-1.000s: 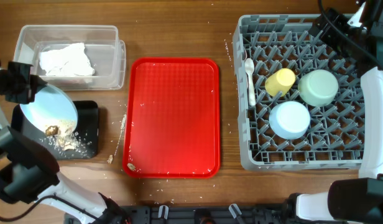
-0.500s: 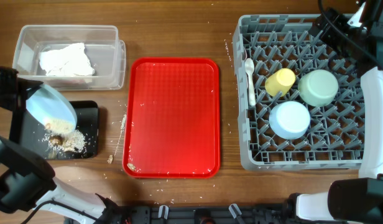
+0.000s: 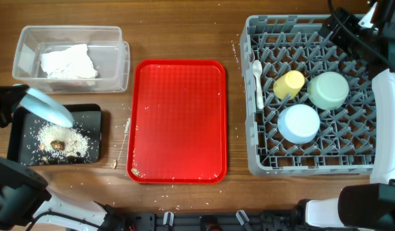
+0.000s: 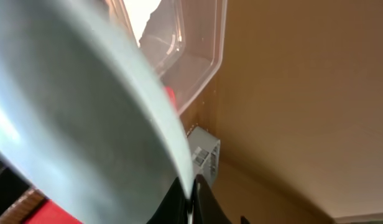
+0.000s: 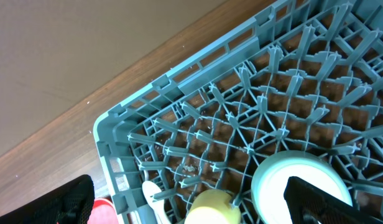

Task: Sort waste into correct bins and load items into the dishwasher rack
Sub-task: 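Tilt the plate with the left gripper over the black tray, dumping scraps, then carry the empty plate with the left gripper back onto the red tray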

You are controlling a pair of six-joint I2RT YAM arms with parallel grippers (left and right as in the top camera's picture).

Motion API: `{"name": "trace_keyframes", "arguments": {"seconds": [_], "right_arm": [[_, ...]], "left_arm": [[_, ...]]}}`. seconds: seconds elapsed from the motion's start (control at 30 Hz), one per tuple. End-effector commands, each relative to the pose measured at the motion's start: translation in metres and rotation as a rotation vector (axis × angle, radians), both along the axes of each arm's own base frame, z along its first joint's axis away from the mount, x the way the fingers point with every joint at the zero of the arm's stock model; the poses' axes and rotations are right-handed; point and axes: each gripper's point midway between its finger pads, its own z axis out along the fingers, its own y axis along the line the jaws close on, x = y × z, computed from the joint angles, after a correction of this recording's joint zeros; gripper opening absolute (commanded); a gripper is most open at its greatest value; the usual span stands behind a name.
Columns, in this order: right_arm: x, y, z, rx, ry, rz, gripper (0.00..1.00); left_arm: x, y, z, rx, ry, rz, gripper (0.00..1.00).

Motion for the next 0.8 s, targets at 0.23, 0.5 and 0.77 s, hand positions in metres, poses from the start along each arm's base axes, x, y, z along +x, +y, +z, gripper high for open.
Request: {"name": "trace_keyframes", "arguments": {"seconds": [0.23,0.5,0.77], "right_arm": [[0.002,-0.003,-0.002,-0.002,0.003,-0.022,1.00],[0.002,-0.003,-0.002,-0.002,0.003,-0.022,1.00],[0.002,-0.003,-0.002,-0.002,0.003,-0.021,1.00]], "left_arm": [[-0.009,-0.003,0.010,0.031,-0.073,-0.038,0.04],[-0.030,-0.038,0.015,-0.035,0.006,-0.119,0.04],[-0.023,-0.118,0.022,0.022,0.032,-0.348,0.04]]}}
